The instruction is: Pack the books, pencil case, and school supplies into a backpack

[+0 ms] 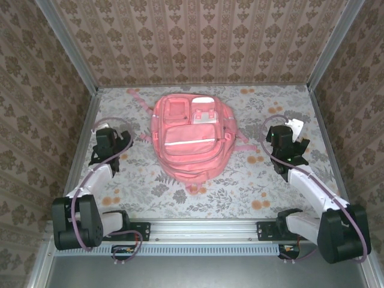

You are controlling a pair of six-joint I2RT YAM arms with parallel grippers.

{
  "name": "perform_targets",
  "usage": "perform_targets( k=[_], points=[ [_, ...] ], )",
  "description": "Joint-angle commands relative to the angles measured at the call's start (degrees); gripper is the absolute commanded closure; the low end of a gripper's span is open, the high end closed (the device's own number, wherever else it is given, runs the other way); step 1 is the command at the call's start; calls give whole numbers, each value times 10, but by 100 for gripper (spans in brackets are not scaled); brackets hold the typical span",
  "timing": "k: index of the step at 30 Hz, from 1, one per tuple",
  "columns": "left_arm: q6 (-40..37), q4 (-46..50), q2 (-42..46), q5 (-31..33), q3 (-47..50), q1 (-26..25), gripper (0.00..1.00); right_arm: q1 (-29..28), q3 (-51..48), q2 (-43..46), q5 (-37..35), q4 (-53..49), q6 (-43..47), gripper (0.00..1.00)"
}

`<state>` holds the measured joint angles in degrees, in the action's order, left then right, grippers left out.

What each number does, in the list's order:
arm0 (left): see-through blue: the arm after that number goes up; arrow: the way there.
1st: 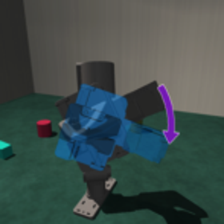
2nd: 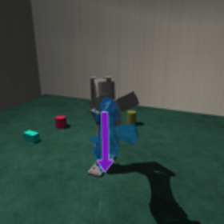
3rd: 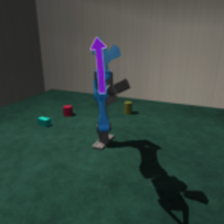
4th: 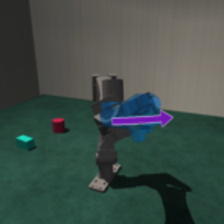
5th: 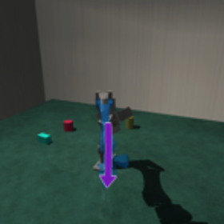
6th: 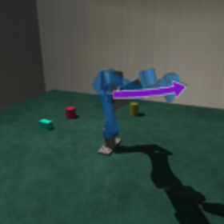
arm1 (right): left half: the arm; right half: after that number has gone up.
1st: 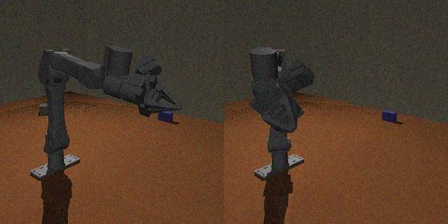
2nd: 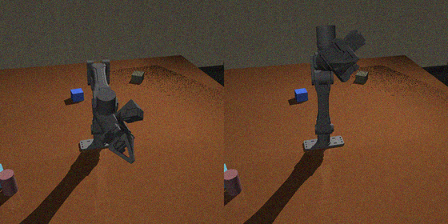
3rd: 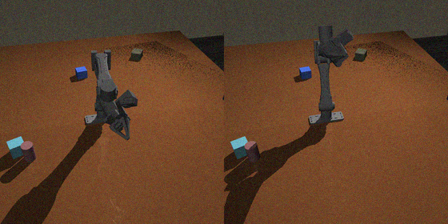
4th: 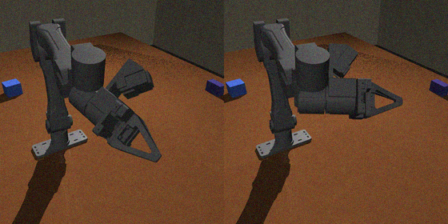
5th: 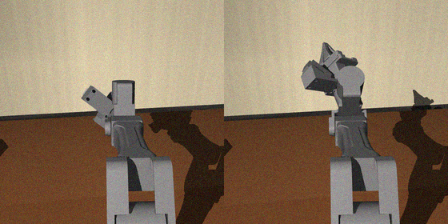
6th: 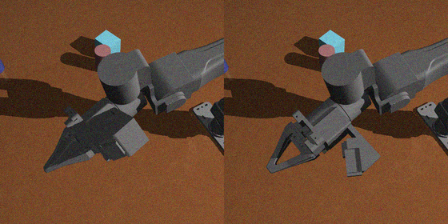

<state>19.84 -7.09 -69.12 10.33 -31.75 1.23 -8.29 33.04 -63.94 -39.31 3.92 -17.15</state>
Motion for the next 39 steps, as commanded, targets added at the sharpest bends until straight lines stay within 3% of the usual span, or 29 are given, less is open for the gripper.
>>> perform_targets(
  k=[1, 3, 8, 14, 19, 24, 27, 39],
  points=[
    [-80, -120, -18, 34, 8, 2, 0, 13, -33, -36, -1, 126, 54, 0],
    [-95, -149, -31, 46, 21, 2, 0, 24, -48, -63, 43, 174, 70, 0],
    [-156, -265, -66, 2, 64, 0, 0, 28, -73, -128, 144, 304, 121, 1],
    [-191, -426, -126, -73, 120, -1, 0, 34, -97, -175, 214, 401, 151, 0],
    [-200, -529, -190, -90, 140, -1, 0, 47, -120, -236, 262, 496, 151, 0],
    [-196, -470, -187, -69, 115, -5, 0, 55, -113, -235, 241, 480, 130, 0],
    [-216, -437, -191, -11, 93, -37, 0, 55, -111, -238, 238, 478, 130, 0],
    [-229, -436, -190, -27, 93, -43, 0, 55, -111, -238, 238, 478, 130, 0]
  ],
)
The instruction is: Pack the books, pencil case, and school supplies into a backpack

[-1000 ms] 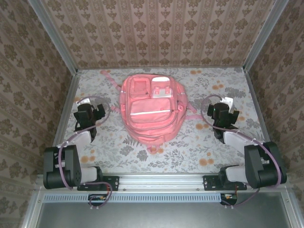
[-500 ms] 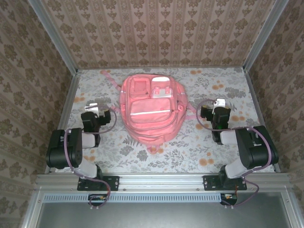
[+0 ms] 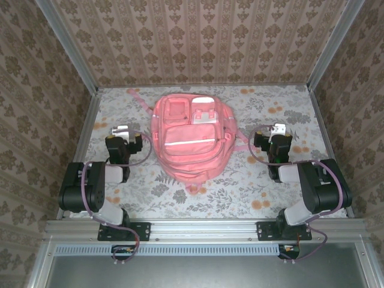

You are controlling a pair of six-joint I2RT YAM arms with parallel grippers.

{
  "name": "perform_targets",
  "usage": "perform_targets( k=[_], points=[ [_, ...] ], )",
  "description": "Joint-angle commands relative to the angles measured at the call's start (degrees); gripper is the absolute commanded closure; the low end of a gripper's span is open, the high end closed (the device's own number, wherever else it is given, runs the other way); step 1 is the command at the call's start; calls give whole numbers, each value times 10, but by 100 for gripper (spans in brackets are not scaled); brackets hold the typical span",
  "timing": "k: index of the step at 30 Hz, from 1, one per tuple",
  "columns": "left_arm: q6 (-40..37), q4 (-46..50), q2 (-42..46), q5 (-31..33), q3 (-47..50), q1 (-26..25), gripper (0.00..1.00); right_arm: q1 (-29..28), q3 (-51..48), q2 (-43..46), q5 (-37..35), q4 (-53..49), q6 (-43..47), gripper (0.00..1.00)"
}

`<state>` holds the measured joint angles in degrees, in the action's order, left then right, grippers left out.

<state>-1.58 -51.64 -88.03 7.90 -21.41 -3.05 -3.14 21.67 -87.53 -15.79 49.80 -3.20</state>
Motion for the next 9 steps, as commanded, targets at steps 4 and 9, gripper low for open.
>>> perform_targets(
  k=[4, 9],
  points=[
    [-8, 16, -2, -5, -14, 6, 0, 3, 3, -2, 3, 19, -9, 0],
    [-5, 18, -1, -10, -14, 10, 0, 3, 0, 0, 3, 23, -9, 0]
  ],
)
